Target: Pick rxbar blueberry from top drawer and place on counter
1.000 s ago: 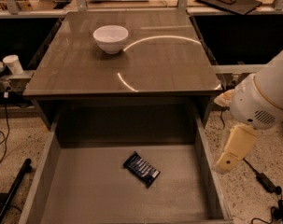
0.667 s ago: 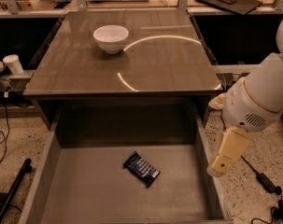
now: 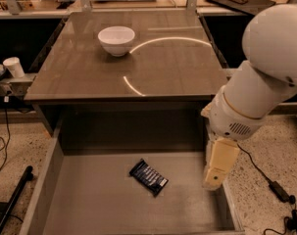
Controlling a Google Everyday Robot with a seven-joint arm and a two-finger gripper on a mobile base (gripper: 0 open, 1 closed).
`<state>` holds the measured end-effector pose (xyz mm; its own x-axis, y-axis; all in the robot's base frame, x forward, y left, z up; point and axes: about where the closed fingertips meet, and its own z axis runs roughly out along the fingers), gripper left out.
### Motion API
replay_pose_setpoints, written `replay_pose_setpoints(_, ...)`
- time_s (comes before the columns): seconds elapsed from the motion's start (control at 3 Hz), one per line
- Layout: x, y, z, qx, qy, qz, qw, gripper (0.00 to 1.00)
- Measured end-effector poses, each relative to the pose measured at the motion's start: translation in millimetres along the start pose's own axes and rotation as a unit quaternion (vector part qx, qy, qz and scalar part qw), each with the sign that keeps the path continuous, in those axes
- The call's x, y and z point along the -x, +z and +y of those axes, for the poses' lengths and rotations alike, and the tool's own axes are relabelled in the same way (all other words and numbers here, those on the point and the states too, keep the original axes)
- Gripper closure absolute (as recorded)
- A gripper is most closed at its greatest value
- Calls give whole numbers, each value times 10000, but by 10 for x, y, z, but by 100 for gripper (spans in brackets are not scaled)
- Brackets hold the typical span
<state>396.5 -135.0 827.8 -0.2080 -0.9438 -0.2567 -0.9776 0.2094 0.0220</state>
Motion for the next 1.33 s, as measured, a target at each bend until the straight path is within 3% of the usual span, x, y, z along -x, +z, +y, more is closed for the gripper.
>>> replay_pose_setpoints(1.33,388,738,8,270,-544,110,9981,0)
